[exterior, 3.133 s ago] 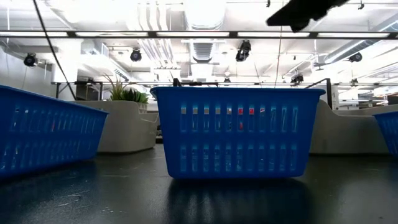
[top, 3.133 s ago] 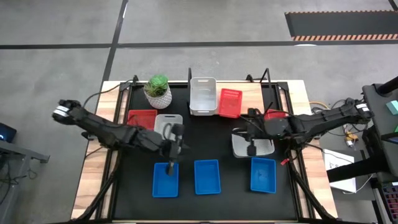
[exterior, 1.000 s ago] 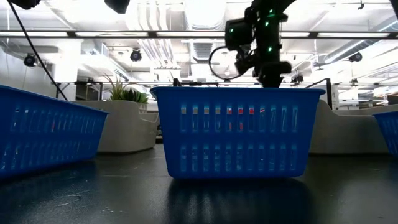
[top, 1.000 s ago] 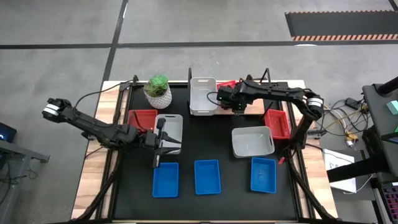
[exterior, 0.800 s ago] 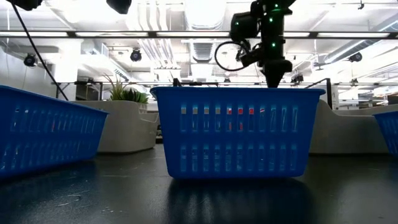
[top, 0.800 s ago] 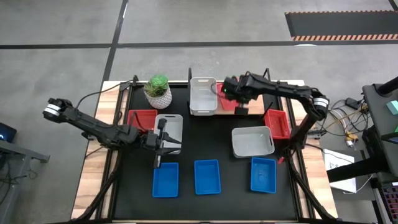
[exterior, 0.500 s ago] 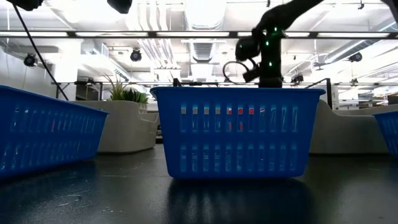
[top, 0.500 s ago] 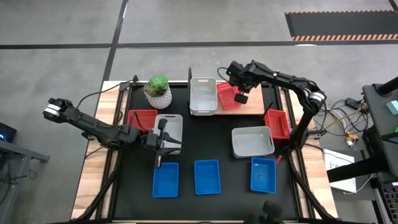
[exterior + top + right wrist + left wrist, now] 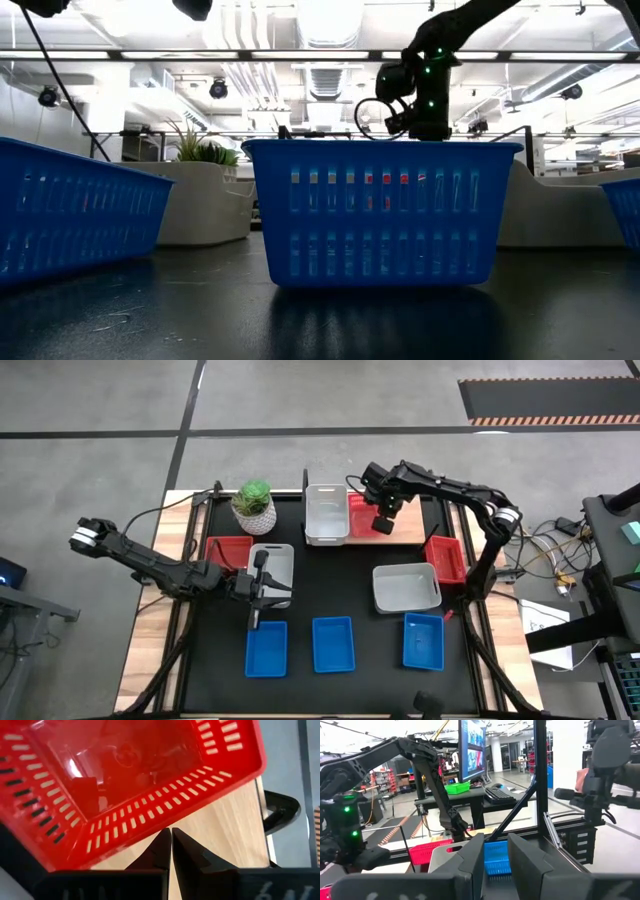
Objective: Stack baskets on shelf by color
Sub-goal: Put the bottom red bin on the shelf, then put the middle blue bin on the shelf
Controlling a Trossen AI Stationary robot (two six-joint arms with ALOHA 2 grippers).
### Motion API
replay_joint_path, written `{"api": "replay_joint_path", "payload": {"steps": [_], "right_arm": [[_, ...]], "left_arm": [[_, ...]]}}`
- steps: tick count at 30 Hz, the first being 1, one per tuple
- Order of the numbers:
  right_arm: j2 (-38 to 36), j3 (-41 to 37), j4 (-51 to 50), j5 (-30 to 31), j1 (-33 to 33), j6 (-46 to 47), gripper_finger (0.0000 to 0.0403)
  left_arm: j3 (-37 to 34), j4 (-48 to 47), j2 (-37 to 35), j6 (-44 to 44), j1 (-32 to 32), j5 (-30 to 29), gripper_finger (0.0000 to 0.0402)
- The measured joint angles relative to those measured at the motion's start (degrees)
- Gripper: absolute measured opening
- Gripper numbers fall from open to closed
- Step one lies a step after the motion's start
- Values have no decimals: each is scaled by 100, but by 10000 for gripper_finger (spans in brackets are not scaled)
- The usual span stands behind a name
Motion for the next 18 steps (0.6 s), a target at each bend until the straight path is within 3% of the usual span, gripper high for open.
{"api": "replay_joint_path", "payload": {"steps": [18], "right_arm": [[-350, 28, -450, -37, 306, 355, 9]], "left_arm": [[-2, -14, 0, 0, 0, 0, 70]]}}
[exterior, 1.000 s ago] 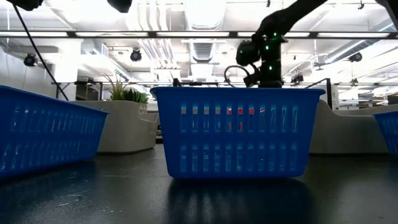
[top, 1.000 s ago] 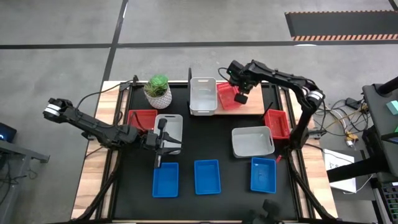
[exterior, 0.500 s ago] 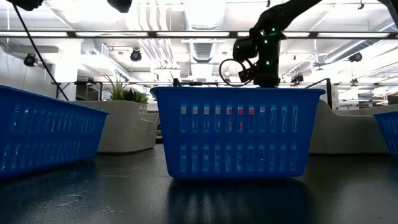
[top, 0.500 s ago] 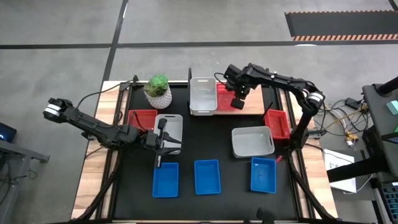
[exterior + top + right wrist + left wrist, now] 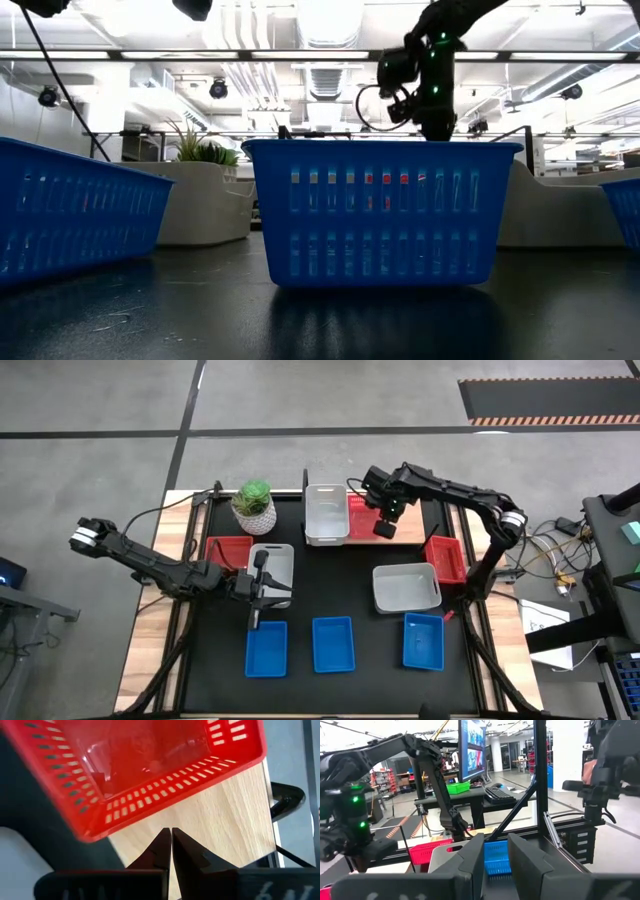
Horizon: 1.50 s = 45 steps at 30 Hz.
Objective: Stack baskets on shelf by color
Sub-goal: Put the middle blue bin on the shelf
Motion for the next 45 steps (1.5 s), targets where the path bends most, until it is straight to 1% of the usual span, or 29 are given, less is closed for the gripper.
{"api": "replay_joint_path", "payload": {"steps": [4, 6, 9, 11, 13, 16, 20, 24, 26, 28, 30, 31, 33, 36, 37, 39, 41, 43, 45], "right_arm": [[-362, 0, -142, -35, 266, 208, 8], [-577, -26, -122, -102, 461, 291, 9], [-882, -79, -50, -304, 859, 460, 9], [-1109, -185, 203, -308, 1215, 557, 9], [-1374, -399, 711, -316, 1603, 554, 9], [-1779, -919, 1705, -364, 2163, 400, 9], [-2244, -1666, 3037, -374, 2623, 140, 9], [-2503, -2090, 4058, -360, 2667, -210, 9], [-2560, -2163, 4536, -341, 2586, -305, 9], [-2607, -2170, 4921, -339, 2528, -304, 9], [-2629, -2066, 5023, -331, 2526, -270, 9], [-2639, -1973, 4999, -336, 2532, -270, 9], [-2660, -1812, 4867, -374, 2557, -295, 9], [-2745, -1750, 4534, -682, 2681, -341, 9], [-2759, -1803, 4478, -825, 2771, -374, 9], [-2764, -2057, 4394, -1064, 3000, -728, 9], [-2703, -2341, 4653, -1081, 3234, -956, 9], [-2653, -2545, 5065, -1072, 3390, -809, 9], [-2646, -2662, 5199, -1015, 3589, -595, 9]], "left_arm": [[0, -30, 0, -17, 0, 0, 70], [-9, -97, 0, -164, 0, 0, 70], [-15, -233, 0, -297, 0, 0, 70], [-15, -277, 0, -296, 0, 0, 70], [-15, -308, 0, -293, 0, 0, 70], [-15, -303, 0, -205, 0, -2, 70], [-15, -372, 0, 84, 2, -6, 70], [-20, -593, 0, 200, 2, -72, 70], [-20, -562, 0, 42, 2, -399, 70], [-22, -416, 0, -299, 4, -819, 70], [-13, -304, -2, -656, 4, -1198, 70], [-13, -246, -2, -785, 7, -1290, 70], [-13, -178, 28, -980, 4, -1300, 70], [-20, -282, 163, -1040, -11, -1298, 70], [-22, -344, 240, -1040, -11, -1297, 70], [-24, -412, 464, -995, -11, -1262, 70], [-28, -433, 723, -868, -7, -1233, 70], [35, -323, 977, -1013, 4, -1231, 70], [103, -56, 1195, -1392, -13, -1196, 70]]}}
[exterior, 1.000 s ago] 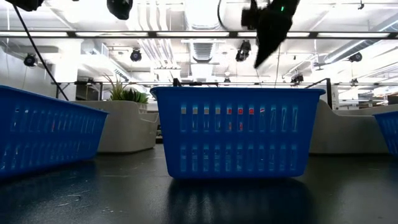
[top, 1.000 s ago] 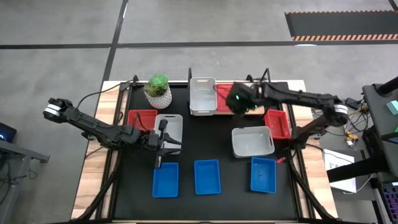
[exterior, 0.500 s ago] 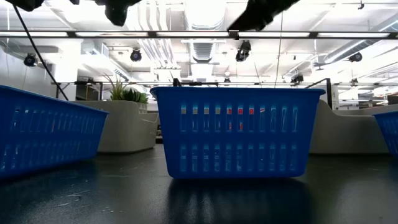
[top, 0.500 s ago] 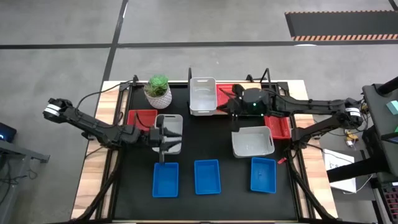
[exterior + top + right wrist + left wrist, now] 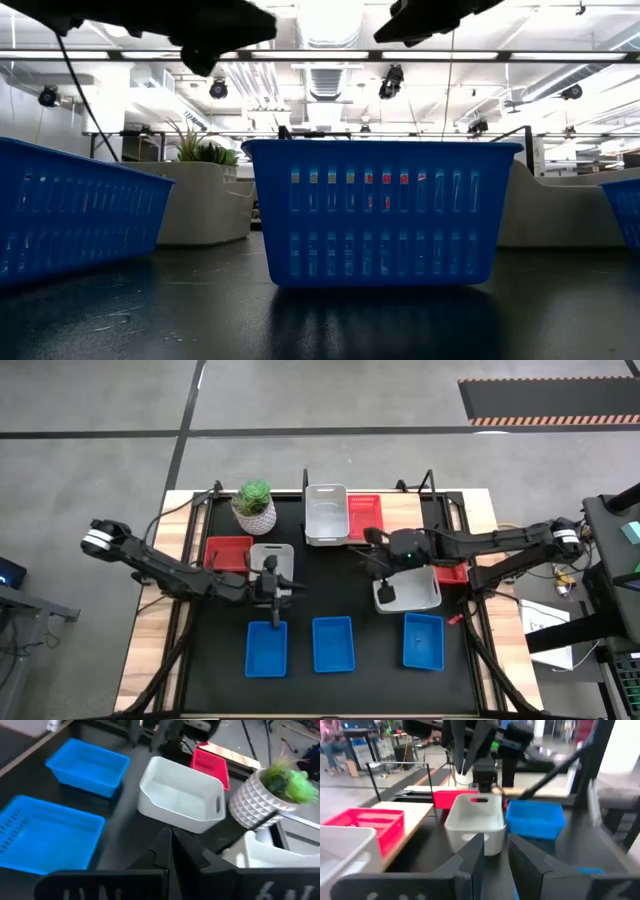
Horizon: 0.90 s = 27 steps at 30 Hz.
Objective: Stack baskets on shelf by color
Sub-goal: Put the middle blue bin on the shelf
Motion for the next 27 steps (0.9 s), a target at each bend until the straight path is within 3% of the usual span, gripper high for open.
{"api": "replay_joint_path", "payload": {"steps": [4, 10, 14, 20, 23, 27], "right_arm": [[-1, -237, -58, 205, 521, 470, 9], [-7, -384, -102, 850, 1139, 987, 9], [-7, -393, -233, 966, 1462, 1180, 9], [2, -396, -218, 1028, 1616, 1160, 9], [2, -396, -210, 1067, 1595, 967, 9], [2, -396, -179, 1083, 1510, 769, 9]], "left_arm": [[91, 38, 351, -964, -182, 460, 70], [113, -365, 473, -2146, -582, 521, 70], [282, -1414, 6, -2774, -604, 506, 70], [720, -4608, -794, -3601, -473, 236, 70], [743, -5204, -1001, -3669, -459, 169, 70], [719, -5222, -1074, -3211, -470, 192, 70]]}}
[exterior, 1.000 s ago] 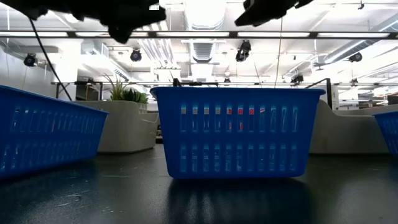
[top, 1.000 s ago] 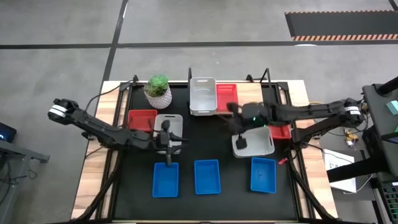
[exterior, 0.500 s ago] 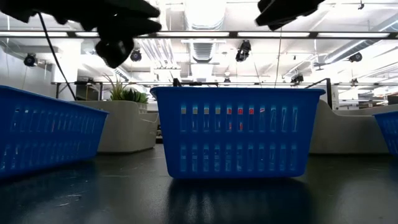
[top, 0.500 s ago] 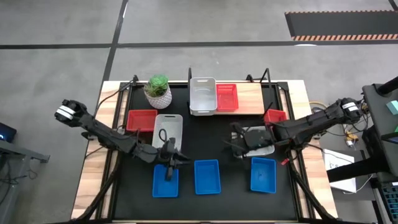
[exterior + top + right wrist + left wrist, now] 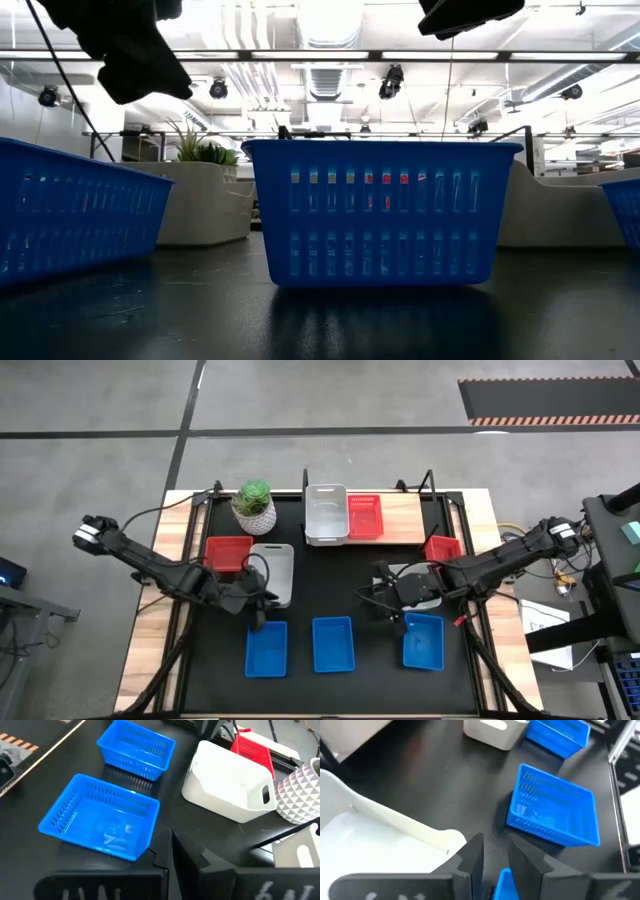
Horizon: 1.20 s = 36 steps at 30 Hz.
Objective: Stack baskets on shelf by color
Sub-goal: Put the middle blue bin on the shelf
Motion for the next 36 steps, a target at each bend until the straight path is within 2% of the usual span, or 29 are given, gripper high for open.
{"api": "replay_joint_path", "payload": {"steps": [5, 11, 18, 23, 28, 36], "right_arm": [[2, 27, 80, -2, -228, 472, 17], [2, 359, -263, -89, -271, 1492, 67], [179, 378, -293, -231, 251, 1977, 118], [567, 378, -80, -153, 513, 2049, 123], [880, 432, -99, -153, 523, 2319, 123], [1684, 1838, -1579, -291, 560, 2628, 123]], "left_arm": [[20, 2, -28, 150, -2, 58, 70], [141, 161, -93, 115, -59, 167, 70], [138, 1084, 172, 928, -153, 51, 70], [129, 1497, 419, 1843, -153, -2, 70], [176, 1460, 494, 2520, -153, -100, 70], [177, 1516, 286, 3552, -151, -493, 70]]}}
